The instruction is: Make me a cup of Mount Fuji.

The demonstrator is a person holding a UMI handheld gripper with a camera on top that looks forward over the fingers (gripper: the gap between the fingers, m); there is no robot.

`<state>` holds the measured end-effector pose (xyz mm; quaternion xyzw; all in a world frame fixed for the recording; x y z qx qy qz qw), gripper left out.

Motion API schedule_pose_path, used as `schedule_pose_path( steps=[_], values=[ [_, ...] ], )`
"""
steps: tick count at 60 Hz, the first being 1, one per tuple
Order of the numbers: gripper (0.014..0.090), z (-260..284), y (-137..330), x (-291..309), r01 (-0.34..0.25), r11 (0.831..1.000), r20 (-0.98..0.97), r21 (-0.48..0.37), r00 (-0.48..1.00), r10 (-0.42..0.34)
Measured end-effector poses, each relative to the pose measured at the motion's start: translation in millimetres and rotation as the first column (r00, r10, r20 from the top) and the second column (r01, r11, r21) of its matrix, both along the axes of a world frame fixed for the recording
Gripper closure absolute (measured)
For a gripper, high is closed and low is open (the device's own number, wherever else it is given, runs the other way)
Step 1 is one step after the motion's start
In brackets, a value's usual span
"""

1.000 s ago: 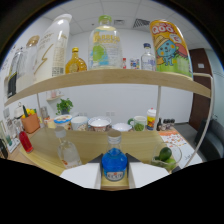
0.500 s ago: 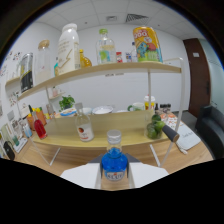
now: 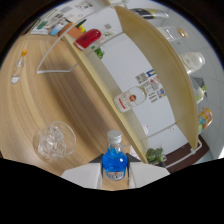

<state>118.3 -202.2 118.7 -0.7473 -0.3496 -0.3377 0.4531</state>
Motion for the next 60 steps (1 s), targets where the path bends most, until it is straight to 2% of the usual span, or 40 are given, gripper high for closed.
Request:
schedule_pose_path(
  steps=[8, 15, 25, 34, 39, 44, 49, 55, 60],
  values=[
    [0.0686, -0.2, 3.1, -2.4, -0.107, 0.993, 0.335, -0.042, 0.935, 0.115],
    [0.0685, 0.8, 8.5, -10.0, -0.21, 0.972, 0.592, -0.102, 0.773, 0.229],
    [0.0687, -4.7, 11.3, -8.6, -0.216, 0.962, 0.718, -0.165, 0.642, 0.268],
    [0.0684, 2.4, 10.7, -13.1, -0.228, 0.962, 0.682, -0.147, 0.682, 0.266],
    [0.0684, 14.4, 8.0, -15.5, -0.231, 0.968, 0.584, -0.097, 0.774, 0.243],
    [0.0686, 36.4, 2.6, -16.4, -0.225, 0.974, 0.372, -0.011, 0.903, 0.213],
    [0.068, 60.7, -1.5, -7.7, -0.157, 0.984, 0.108, 0.089, 0.983, 0.147],
    [0.068, 81.1, -6.6, 1.7, -0.099, 0.983, -0.229, 0.158, 0.964, 0.134],
    [0.0679, 79.1, -12.6, 19.6, -0.047, 0.986, -0.447, 0.162, 0.887, 0.115]
  ],
)
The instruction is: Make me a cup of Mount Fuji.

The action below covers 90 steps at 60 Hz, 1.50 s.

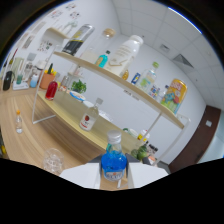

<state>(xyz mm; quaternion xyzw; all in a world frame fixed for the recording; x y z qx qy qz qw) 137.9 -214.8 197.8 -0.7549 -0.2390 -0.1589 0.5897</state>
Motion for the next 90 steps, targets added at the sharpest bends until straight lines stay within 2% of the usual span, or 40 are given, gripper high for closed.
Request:
schedule_pose_path(
  steps=[8, 20, 27, 36, 49, 66, 67, 71, 73, 74, 78, 83, 90],
  values=[
    [0.0682, -34.4, -7.2, 48.1, 0.097, 0.992, -0.284, -0.081, 0.952, -0.116],
    [0.0683, -110.2, -9.1, 109.5, 0.181, 0.956, -0.444, -0.232, 0.854, -0.269],
    [0.0682, -140.1, -5.4, 123.8, 0.187, 0.938, -0.476, -0.292, 0.823, -0.312],
    [0.068, -164.1, -2.9, 127.6, 0.162, 0.921, -0.479, -0.355, 0.815, -0.328],
    [0.0679, -180.8, -7.6, 123.8, 0.138, 0.905, -0.467, -0.402, 0.819, -0.332],
    [0.0663, -184.2, -26.0, 126.2, 0.169, 0.894, -0.442, -0.415, 0.822, -0.36],
    [0.0644, -183.4, -26.6, 126.1, 0.171, 0.894, -0.443, -0.414, 0.821, -0.362],
    [0.0466, -177.8, -29.5, 126.2, 0.187, 0.891, -0.452, -0.413, 0.808, -0.379],
    [0.0295, -173.9, -32.4, 125.7, 0.195, 0.889, -0.454, -0.415, 0.802, -0.388],
    [0.0178, -171.1, -33.5, 126.1, 0.201, 0.888, -0.456, -0.414, 0.798, -0.393],
    [0.0195, -157.5, -40.5, 130.2, 0.25, 0.882, -0.452, -0.4, 0.783, -0.427],
    [0.0195, -139.7, -54.7, 131.4, 0.331, 0.859, -0.443, -0.39, 0.75, -0.49],
    [0.0195, -118.1, -74.1, 102.0, 0.359, 0.85, -0.467, -0.387, 0.718, -0.516]
  ],
)
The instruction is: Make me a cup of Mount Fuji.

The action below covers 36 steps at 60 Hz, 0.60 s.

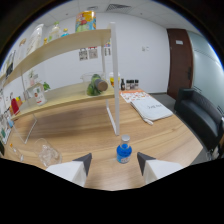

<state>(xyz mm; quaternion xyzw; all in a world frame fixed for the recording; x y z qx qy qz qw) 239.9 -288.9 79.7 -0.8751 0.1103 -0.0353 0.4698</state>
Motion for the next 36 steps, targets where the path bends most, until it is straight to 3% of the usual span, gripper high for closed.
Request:
schedule_pose_path(
  steps=[15, 23, 36],
  values=[
    [0.0199, 36.5, -3.3, -112.3, -0.058, 0.998, 0.004, 0.025, 0.998, 0.058],
    [0.0189, 50.2, 10.6, -155.0, -0.052, 0.999, 0.005, -0.011, 0.999, 0.052],
    [0.019, 142.1, 31.2, -213.3, -0.108, 0.993, 0.051, 0.045, 0.993, 0.106]
  ],
)
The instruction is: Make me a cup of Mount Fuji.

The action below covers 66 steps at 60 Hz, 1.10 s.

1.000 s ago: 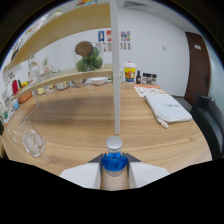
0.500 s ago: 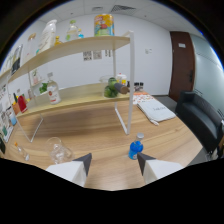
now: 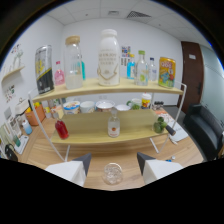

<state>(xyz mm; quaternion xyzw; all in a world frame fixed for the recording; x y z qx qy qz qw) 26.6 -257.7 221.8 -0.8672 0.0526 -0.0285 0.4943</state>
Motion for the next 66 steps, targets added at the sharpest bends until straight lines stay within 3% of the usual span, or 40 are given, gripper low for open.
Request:
schedule_pose_path(
  steps=[10, 18, 23, 30, 38, 48, 60, 66],
  values=[
    [0.0184, 99.8, 24.0, -45.9, -0.058, 0.988, -0.021, 0.146, 0.998, 0.062],
    [0.0184, 165.5, 60.4, -71.5, -0.114, 0.946, 0.021, 0.304, 0.993, 0.113],
    [0.0186, 182.1, 87.1, -82.2, -0.131, 0.929, 0.055, 0.345, 0.991, 0.12],
    [0.0198, 186.2, 121.8, -90.8, -0.128, 0.923, 0.025, 0.364, 0.992, 0.127],
    [0.032, 178.7, 152.7, -92.1, -0.11, 0.931, 0.014, 0.349, 0.994, 0.113],
    [0.0603, 173.4, 169.0, -90.2, -0.095, 0.934, 0.02, 0.345, 0.995, 0.093],
    [0.0631, 177.5, 163.0, -94.0, -0.118, 0.931, 0.068, 0.346, 0.993, 0.1],
    [0.0636, 198.1, 149.6, -97.2, -0.135, 0.912, 0.099, 0.387, 0.99, 0.104]
  ],
)
